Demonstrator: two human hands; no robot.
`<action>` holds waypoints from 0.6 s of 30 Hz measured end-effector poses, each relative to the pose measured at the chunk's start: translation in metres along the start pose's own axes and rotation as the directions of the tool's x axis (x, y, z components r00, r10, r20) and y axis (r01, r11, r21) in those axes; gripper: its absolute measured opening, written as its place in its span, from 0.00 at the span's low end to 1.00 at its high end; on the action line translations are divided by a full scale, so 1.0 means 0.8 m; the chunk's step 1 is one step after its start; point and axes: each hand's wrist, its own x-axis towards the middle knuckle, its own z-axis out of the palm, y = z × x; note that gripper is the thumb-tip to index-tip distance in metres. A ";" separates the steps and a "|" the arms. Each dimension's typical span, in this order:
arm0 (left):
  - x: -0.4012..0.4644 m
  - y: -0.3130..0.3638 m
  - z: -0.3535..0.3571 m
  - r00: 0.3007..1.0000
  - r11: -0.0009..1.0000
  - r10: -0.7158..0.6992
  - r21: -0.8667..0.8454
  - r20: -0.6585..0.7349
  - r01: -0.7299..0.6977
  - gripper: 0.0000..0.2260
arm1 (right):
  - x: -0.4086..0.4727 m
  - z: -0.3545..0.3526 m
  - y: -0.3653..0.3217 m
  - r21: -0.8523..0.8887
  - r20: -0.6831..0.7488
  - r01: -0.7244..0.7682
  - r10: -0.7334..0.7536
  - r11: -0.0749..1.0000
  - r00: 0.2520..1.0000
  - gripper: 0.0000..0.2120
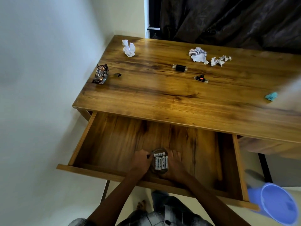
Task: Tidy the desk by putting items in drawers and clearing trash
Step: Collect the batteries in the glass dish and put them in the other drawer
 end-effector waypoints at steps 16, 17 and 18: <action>0.011 0.035 -0.010 0.907 0.960 0.264 0.182 -0.328 -0.213 0.11 | -0.003 -0.095 -0.004 0.090 0.126 0.061 -0.072 0.994 0.989 0.29; 0.019 0.043 -0.014 0.884 0.950 0.305 0.172 -0.353 -0.259 0.12 | -0.002 -0.111 -0.008 0.130 0.099 0.072 -0.085 0.989 0.991 0.24; 0.025 0.051 -0.020 0.858 0.938 0.346 0.165 -0.380 -0.305 0.13 | -0.002 -0.127 -0.013 0.182 0.063 0.080 -0.093 0.980 0.994 0.21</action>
